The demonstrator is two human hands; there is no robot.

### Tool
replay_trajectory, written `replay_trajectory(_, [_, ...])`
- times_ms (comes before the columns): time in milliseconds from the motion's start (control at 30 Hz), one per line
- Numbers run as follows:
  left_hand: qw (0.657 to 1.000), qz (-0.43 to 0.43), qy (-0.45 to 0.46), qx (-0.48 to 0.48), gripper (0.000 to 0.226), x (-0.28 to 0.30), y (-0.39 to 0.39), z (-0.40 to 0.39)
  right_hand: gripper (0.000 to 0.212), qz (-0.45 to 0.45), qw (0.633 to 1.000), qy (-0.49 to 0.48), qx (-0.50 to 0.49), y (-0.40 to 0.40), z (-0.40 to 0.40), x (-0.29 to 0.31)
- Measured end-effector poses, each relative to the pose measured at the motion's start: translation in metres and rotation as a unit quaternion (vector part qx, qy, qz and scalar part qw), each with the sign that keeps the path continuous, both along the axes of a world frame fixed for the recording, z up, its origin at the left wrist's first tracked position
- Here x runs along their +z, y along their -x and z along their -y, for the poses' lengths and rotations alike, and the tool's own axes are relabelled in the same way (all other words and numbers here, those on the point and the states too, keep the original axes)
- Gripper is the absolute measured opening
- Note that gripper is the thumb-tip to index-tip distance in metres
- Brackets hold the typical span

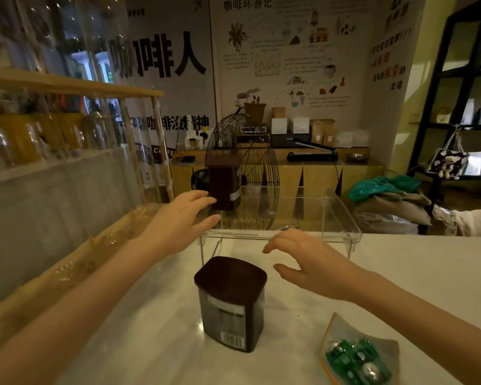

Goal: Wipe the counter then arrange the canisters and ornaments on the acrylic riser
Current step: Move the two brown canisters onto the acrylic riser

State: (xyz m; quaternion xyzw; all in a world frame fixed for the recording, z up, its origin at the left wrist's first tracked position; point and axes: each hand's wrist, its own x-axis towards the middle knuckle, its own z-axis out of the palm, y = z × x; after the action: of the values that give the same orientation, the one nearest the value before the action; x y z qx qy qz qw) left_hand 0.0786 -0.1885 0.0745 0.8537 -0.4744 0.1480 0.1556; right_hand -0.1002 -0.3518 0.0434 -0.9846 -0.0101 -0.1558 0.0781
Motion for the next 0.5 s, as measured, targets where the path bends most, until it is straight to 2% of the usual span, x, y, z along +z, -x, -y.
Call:
replay_trajectory(100, [0.997,0.045,-0.002,-0.056,0.064,-0.011,0.017,-0.025,0.037,-0.052,0.999,0.002,-0.006,0.007,-0.004,-0.011])
replay_trajectory(167, [0.996,0.039,-0.009,-0.079,0.080,-0.020,0.028,-0.041,0.043,-0.091,0.996,0.011,-0.010,0.008,-0.007,-0.019])
replay_trajectory(267, [0.997,0.008,-0.023,-0.076,0.087,-0.040,0.043,-0.055,0.052,-0.150,0.988,0.000,-0.020,0.003,-0.010,-0.033])
replay_trajectory(367, [0.997,-0.057,-0.009,-0.050,0.086,-0.062,0.060,-0.059,0.061,-0.181,0.980,-0.083,-0.011,-0.005,-0.014,-0.046])
replay_trajectory(433, [0.989,-0.137,0.045,-0.034,0.084,-0.076,0.070,-0.058,0.064,-0.184,0.971,-0.153,0.004,-0.007,-0.017,-0.049])
replay_trajectory(500, [0.972,-0.207,0.110,-0.011,0.092,-0.087,0.079,-0.053,0.067,-0.181,0.964,-0.195,0.010,-0.007,-0.020,-0.050])
